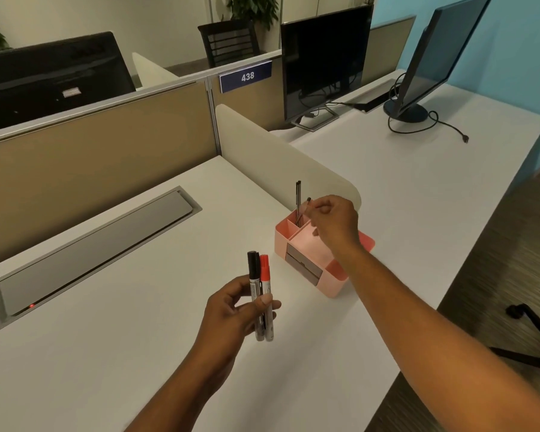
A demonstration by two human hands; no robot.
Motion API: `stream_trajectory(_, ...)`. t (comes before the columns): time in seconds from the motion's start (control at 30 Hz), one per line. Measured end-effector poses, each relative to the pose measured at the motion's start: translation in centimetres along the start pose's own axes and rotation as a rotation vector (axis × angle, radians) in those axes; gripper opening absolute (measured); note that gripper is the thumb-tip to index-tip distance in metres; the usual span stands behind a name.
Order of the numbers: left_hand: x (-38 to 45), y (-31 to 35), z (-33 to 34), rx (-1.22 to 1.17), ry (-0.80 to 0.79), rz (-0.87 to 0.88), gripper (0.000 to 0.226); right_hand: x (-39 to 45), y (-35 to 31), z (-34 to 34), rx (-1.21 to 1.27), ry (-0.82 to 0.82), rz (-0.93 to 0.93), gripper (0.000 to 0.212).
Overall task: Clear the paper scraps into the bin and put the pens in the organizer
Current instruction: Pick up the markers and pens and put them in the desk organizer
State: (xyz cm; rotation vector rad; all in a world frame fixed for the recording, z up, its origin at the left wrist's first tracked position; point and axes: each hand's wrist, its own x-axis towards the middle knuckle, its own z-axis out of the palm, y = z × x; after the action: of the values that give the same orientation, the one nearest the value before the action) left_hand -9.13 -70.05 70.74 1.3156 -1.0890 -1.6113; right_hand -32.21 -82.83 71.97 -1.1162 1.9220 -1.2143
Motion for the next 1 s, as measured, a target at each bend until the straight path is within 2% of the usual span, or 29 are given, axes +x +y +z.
stream_trajectory(0.13,1.4,1.0,1.0,0.04,0.021,0.016,0.022,-6.8,-0.6,-1.0,0.198,-0.471,0.081,0.018)
stream_trajectory(0.2,2.0,1.5,1.7,0.091,0.029,0.033,0.023,-9.0,-0.6,-1.0,0.234,-0.577,0.056,0.015)
stream_trajectory(0.27,2.5,1.8,2.4,0.141,0.035,0.048,0.027,-9.8,-0.5,-1.0,0.236,-0.512,0.004,0.021)
stream_trajectory(0.43,2.5,1.8,3.2,0.163,0.145,0.046,0.034,-8.7,-0.3,-1.6,0.279,-0.373,0.067,0.034)
stream_trajectory(0.53,2.0,1.2,2.7,0.149,0.195,0.032,0.041,-7.0,-0.6,-3.8,0.341,-0.214,-0.006,0.044)
stream_trajectory(0.6,1.6,0.6,2.4,0.144,0.207,0.011,0.042,-6.1,-0.1,-6.2,0.281,-0.063,-0.104,0.045)
stream_trajectory(0.73,0.4,-0.1,2.3,0.136,0.206,-0.017,0.041,-5.7,2.5,-9.2,-0.042,0.17,-0.238,0.041)
stream_trajectory(0.83,-0.2,-0.5,2.6,0.148,0.201,-0.009,0.034,-5.8,4.4,-8.9,-0.117,0.164,-0.258,0.04)
stream_trajectory(1.0,-0.8,-0.7,3.6,0.188,0.154,0.019,0.031,-5.8,7.3,-7.0,-0.158,0.05,-0.354,0.037)
